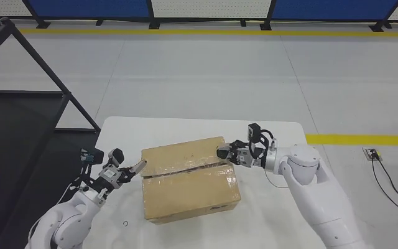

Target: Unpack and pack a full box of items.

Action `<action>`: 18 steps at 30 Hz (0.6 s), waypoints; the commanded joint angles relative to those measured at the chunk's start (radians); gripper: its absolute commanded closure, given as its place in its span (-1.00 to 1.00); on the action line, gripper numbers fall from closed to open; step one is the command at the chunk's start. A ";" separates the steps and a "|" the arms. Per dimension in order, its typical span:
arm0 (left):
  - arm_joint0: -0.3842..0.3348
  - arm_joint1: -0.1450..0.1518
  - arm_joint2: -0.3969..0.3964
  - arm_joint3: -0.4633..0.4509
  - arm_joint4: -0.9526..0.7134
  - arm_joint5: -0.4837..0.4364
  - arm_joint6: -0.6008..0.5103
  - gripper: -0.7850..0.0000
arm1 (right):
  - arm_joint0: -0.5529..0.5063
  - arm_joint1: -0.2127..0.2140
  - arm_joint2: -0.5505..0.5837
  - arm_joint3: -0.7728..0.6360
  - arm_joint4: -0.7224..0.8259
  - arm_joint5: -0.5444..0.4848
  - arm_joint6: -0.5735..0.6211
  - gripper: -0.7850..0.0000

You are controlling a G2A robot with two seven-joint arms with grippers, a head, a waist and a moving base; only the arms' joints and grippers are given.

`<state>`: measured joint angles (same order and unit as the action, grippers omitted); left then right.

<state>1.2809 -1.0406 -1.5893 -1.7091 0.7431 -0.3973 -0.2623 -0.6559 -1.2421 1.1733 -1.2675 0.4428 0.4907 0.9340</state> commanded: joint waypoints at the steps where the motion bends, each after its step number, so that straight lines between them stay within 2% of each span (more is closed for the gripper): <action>1: 0.003 0.001 -0.012 0.007 -0.007 -0.001 0.002 -1.00 | 0.011 0.000 -0.014 0.004 -0.008 0.025 0.014 1.00; 8: 0.005 0.003 -0.033 0.020 -0.013 -0.001 -0.002 -1.00 | 0.044 0.003 -0.082 0.003 -0.083 0.097 0.047 1.00; 18: 0.012 0.003 -0.037 0.028 -0.023 -0.002 0.002 -1.00 | 0.076 0.001 -0.154 -0.008 -0.159 0.074 0.042 1.00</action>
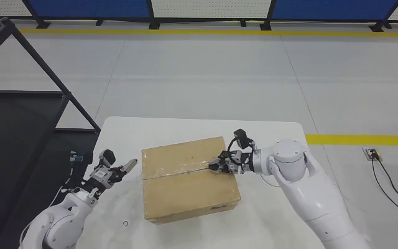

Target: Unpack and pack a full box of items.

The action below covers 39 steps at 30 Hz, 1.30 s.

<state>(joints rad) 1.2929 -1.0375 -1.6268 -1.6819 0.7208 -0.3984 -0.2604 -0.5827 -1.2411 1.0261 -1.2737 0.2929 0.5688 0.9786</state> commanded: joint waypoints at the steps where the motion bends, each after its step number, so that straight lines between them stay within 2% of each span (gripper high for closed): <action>1: 0.001 0.000 0.000 0.002 -0.004 0.000 0.002 -1.00 | 0.006 -0.001 -0.014 -0.004 -0.018 -0.011 -0.007 1.00; 9: 0.011 0.000 -0.007 0.006 -0.011 -0.006 0.014 -1.00 | 0.024 -0.003 -0.059 -0.016 -0.064 -0.036 0.005 1.00; 17: 0.024 0.000 -0.019 0.013 -0.021 -0.010 0.027 -1.00 | 0.064 -0.025 -0.123 0.026 -0.046 -0.056 0.009 1.00; 25: 0.039 0.001 -0.039 0.015 -0.033 -0.016 0.039 -1.00 | 0.122 -0.060 -0.197 0.086 -0.021 -0.096 -0.009 1.00; 31: 0.054 0.002 -0.060 0.014 -0.043 -0.022 0.048 -1.00 | 0.169 -0.086 -0.264 0.111 -0.062 -0.136 -0.026 1.00; 39: 0.075 0.003 -0.079 0.008 -0.052 -0.026 0.056 -1.00 | 0.192 -0.120 -0.346 0.101 -0.118 -0.124 -0.075 1.00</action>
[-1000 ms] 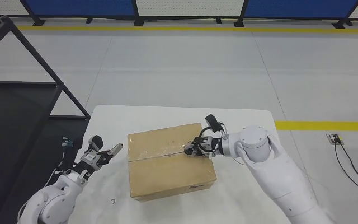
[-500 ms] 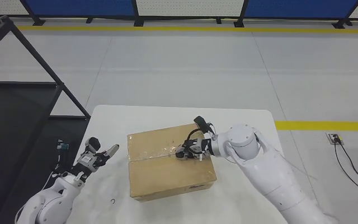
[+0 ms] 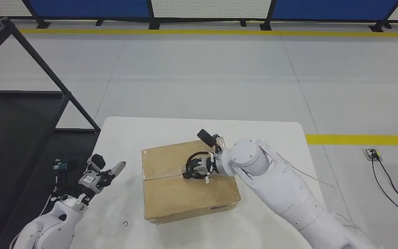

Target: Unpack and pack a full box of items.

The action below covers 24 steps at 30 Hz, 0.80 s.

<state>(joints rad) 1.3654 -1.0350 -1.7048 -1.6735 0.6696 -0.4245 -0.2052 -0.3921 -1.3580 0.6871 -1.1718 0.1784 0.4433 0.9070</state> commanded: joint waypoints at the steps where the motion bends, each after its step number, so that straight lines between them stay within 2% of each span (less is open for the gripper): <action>1: 0.004 0.000 -0.003 -0.001 -0.002 0.000 0.003 -1.00 | 0.004 -0.007 -0.014 -0.002 -0.008 0.000 -0.006 1.00; 13: 0.048 0.000 -0.041 -0.007 -0.018 -0.007 0.037 -1.00 | 0.034 -0.058 -0.084 0.010 -0.038 -0.037 -0.053 1.00; 24: 0.085 -0.001 -0.069 0.007 -0.041 -0.020 0.054 -1.00 | 0.093 -0.124 -0.131 0.097 -0.016 -0.105 -0.066 1.00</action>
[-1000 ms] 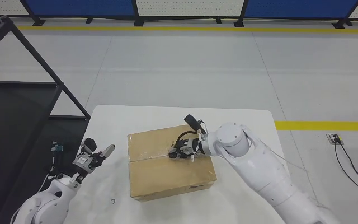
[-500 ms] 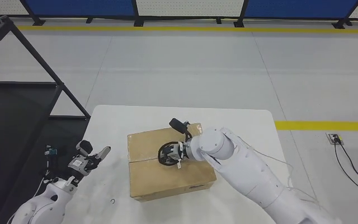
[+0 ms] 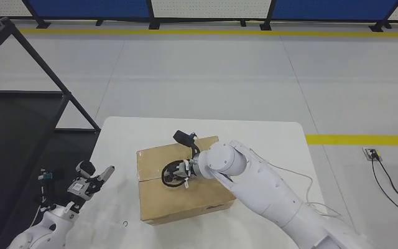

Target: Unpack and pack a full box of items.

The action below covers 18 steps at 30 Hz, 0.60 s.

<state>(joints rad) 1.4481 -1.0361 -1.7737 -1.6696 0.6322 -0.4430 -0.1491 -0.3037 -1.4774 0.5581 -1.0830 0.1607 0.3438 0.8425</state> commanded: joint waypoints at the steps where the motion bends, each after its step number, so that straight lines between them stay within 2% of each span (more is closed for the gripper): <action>1: 0.004 0.000 0.002 0.006 -0.006 -0.004 -0.006 -1.00 | 0.009 -0.010 -0.004 0.016 0.004 -0.011 -0.003 1.00; 9: -0.013 -0.002 0.074 0.029 0.047 -0.027 -0.068 -1.00 | 0.035 -0.045 -0.014 0.070 0.013 -0.026 0.005 1.00; 18: -0.098 -0.011 0.196 0.107 0.146 0.002 -0.110 -1.00 | 0.048 -0.081 -0.026 0.129 0.023 -0.059 0.027 1.00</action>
<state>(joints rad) 1.3563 -1.0459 -1.5885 -1.5686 0.7758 -0.4408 -0.2584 -0.2567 -1.5550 0.5330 -0.9582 0.1842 0.2895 0.8676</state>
